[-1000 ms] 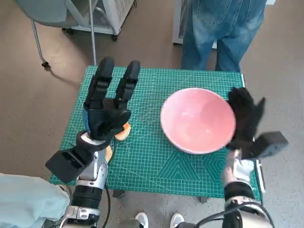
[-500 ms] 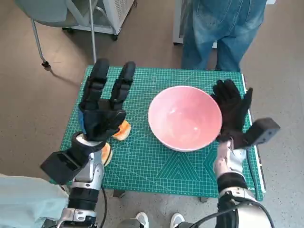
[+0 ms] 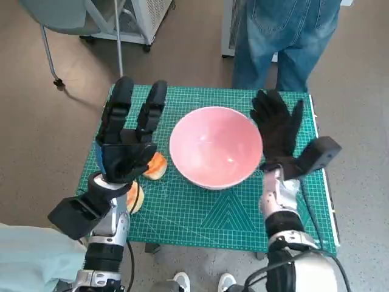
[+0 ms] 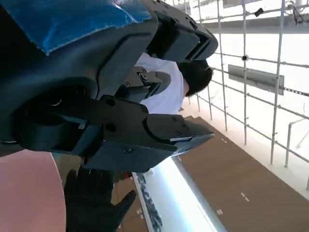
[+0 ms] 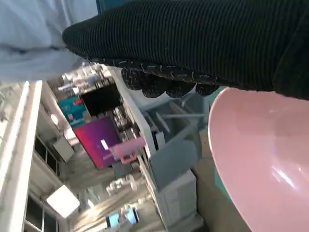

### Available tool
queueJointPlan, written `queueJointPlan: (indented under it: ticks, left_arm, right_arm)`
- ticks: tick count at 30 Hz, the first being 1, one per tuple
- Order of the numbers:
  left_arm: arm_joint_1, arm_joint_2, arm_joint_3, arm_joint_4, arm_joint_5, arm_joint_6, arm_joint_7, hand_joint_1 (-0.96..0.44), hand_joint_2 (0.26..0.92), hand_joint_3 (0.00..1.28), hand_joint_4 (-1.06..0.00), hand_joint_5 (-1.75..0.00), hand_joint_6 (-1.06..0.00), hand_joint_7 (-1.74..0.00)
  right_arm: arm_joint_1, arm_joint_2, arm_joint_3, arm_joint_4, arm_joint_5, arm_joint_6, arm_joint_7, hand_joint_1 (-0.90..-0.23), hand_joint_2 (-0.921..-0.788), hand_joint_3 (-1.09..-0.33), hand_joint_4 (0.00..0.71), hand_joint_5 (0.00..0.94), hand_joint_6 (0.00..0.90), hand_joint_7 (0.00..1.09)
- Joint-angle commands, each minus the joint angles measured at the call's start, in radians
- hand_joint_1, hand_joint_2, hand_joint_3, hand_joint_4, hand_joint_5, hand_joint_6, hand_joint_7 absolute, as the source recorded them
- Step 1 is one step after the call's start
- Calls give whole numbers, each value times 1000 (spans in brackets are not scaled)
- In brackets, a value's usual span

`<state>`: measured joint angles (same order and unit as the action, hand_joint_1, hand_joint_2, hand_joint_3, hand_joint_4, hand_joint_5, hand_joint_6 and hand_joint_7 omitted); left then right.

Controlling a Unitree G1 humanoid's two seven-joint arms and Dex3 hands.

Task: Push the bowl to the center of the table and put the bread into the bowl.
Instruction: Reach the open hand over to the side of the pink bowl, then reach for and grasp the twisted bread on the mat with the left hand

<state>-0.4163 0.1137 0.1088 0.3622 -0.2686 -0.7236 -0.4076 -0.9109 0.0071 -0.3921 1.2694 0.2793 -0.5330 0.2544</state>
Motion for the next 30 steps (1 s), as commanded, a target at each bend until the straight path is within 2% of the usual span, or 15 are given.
queueJointPlan:
  ticks: [1,6,10,14,18,19,22,25,30]
  left_arm:
    - [11,5,4,-15,17,-5,12,12,921,241,-276,0,-434,-6]
    - [17,7,5,-20,21,-5,17,13,921,242,-276,0,-435,-6]
    - [21,24,17,-27,27,-4,19,17,921,244,-270,0,-433,-5]
    - [9,76,44,-8,66,-31,24,6,921,249,-259,0,-424,-1]
    - [-23,174,81,43,167,-88,51,-7,921,260,-245,0,-404,0]
    - [-34,212,89,57,191,-93,51,-9,921,263,-241,0,-398,0]
    - [-64,330,104,89,254,-87,40,-26,921,262,-215,0,-371,0]
    - [-81,414,108,107,318,-78,48,-49,921,227,-192,0,-349,0]
    - [-114,530,94,150,386,-63,46,-75,921,156,-170,-1,-327,0]
  right_arm:
    - [1,4,10,20,-20,28,-16,-492,-921,-794,254,15,158,410]
    - [1,-19,13,10,-26,22,-11,-499,-921,-784,250,10,151,398]
    - [3,-42,19,-14,-32,-13,-21,-499,-921,-784,242,5,141,387]
    - [16,-48,38,-71,-48,-97,-39,-496,-921,-786,246,6,136,381]
    - [43,-50,62,-150,-69,-196,-35,-502,-921,-785,257,11,133,380]
    - [56,-51,72,-185,-77,-230,-29,-506,-921,-784,259,12,132,382]
    - [97,-53,102,-305,-83,-310,3,-527,-921,-788,251,8,69,503]
    - [139,-53,133,-421,-78,-339,29,-536,-921,-787,244,5,22,593]
    - [217,-61,186,-622,-65,-335,59,-543,-921,-787,239,3,3,654]
